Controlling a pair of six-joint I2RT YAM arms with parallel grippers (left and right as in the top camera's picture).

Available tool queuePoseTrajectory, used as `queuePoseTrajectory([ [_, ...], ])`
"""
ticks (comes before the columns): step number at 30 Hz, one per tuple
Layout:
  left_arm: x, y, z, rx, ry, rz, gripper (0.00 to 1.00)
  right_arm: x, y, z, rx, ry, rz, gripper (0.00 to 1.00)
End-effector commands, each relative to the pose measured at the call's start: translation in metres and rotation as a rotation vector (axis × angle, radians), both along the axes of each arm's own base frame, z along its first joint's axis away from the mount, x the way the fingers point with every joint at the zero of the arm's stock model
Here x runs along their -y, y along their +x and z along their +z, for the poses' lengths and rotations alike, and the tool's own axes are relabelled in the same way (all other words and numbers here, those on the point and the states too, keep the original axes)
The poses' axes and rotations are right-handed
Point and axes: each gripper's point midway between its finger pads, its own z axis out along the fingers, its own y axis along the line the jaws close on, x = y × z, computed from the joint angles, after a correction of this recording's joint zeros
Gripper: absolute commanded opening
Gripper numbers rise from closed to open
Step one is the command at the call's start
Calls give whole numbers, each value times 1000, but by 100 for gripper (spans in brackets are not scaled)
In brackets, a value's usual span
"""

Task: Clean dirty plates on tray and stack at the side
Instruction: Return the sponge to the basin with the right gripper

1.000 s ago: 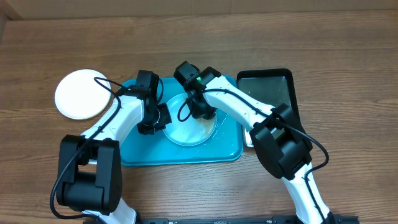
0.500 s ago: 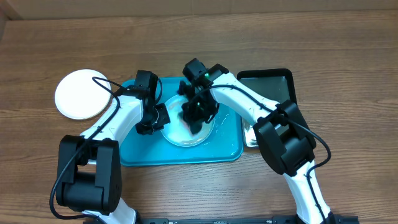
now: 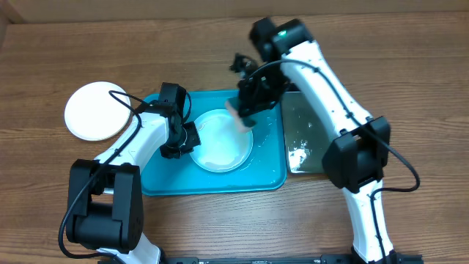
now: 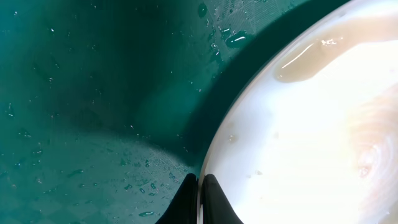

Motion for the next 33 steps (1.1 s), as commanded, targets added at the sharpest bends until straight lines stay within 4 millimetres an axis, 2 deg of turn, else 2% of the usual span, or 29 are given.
queuePoseTrajectory([
  [1,-3,-2,0,3,11,1,4,44,21,3,58,-101,-67,4],
  [6,-2,-2,0,2,8,1,4,125,50,-16,63,-375,-313,4],
  [8,-2,-2,0,3,7,1,4,149,55,-20,48,-425,-383,4],
  [14,-2,-2,0,3,7,1,4,194,51,-40,-16,-508,-440,4],
  [18,-2,-2,0,3,7,1,4,205,43,-63,-63,-534,-447,4],
  [23,-2,-1,0,5,6,1,4,206,37,-90,-89,-543,-441,4],
  [30,-2,-2,0,3,7,1,4,207,30,-108,-107,-550,-435,5],
  [31,-2,-2,0,3,7,1,4,207,30,-109,-108,-550,-435,9],
  [32,-2,-2,0,3,7,1,4,207,30,-109,-108,-550,-435,19],
  [33,-2,-2,0,4,6,1,4,206,30,-109,-108,-549,-435,24],
])
